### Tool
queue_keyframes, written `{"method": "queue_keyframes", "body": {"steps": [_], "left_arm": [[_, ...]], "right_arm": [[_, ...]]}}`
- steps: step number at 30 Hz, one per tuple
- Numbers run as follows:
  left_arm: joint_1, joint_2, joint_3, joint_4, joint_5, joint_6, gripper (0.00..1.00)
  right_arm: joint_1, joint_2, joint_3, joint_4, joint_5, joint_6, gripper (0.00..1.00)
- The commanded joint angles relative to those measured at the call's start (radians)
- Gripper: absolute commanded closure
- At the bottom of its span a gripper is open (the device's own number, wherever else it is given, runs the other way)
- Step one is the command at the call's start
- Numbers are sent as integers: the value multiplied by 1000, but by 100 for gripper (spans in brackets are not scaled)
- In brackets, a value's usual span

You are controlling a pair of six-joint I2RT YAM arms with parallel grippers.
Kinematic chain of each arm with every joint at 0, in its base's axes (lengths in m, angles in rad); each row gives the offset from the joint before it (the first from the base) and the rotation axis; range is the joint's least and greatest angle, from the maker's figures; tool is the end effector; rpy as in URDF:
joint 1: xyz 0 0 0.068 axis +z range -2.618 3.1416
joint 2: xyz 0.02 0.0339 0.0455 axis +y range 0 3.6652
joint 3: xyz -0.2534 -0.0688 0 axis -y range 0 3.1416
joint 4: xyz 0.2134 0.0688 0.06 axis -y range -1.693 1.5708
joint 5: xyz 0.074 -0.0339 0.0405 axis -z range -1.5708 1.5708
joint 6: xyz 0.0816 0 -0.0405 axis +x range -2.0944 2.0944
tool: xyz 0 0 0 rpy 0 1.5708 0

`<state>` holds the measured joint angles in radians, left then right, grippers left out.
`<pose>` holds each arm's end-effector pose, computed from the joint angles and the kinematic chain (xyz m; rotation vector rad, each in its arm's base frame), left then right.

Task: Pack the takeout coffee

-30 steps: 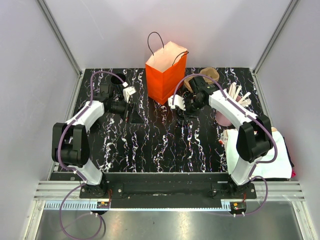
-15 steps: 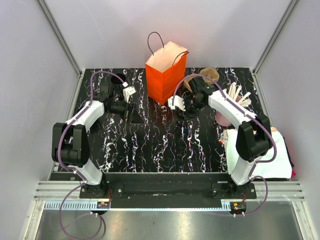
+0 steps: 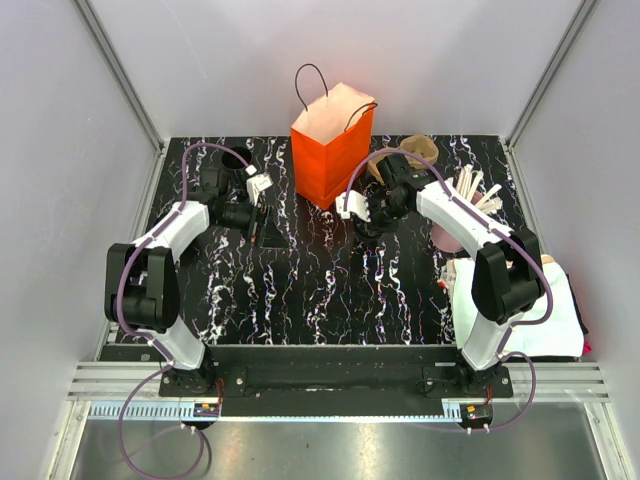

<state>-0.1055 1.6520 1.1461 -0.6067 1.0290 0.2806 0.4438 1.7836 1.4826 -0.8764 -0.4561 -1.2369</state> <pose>0.2986 -0.1019 0.2110 0.7458 2.2198 -1.2600 0.3021 0.1834 0.2192 -2.0061 1.6363 0.3546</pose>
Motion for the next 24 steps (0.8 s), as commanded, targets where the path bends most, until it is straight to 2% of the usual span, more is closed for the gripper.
{"method": "queue_keyframes", "body": {"steps": [1, 7, 11, 14, 19, 24], "left_arm": [[3, 3, 46, 8, 42, 14, 1], [4, -9, 53, 1, 33, 22, 1], [3, -32, 108, -42, -29, 67, 1], [3, -49, 225, -79, -121, 118, 1], [3, -25, 507, -67, -268, 175, 1], [-14, 11, 690, 67, -230, 190, 1]], "right_arm": [[-5, -9, 16, 28, 7, 7, 100], [-7, -12, 62, 2, 2, 69, 100], [-7, -9, 137, -67, -16, 215, 100], [-11, -22, 209, -127, -50, 333, 100], [-33, -99, 300, -141, -70, 500, 100], [-51, -190, 390, -147, -40, 600, 100]]}}
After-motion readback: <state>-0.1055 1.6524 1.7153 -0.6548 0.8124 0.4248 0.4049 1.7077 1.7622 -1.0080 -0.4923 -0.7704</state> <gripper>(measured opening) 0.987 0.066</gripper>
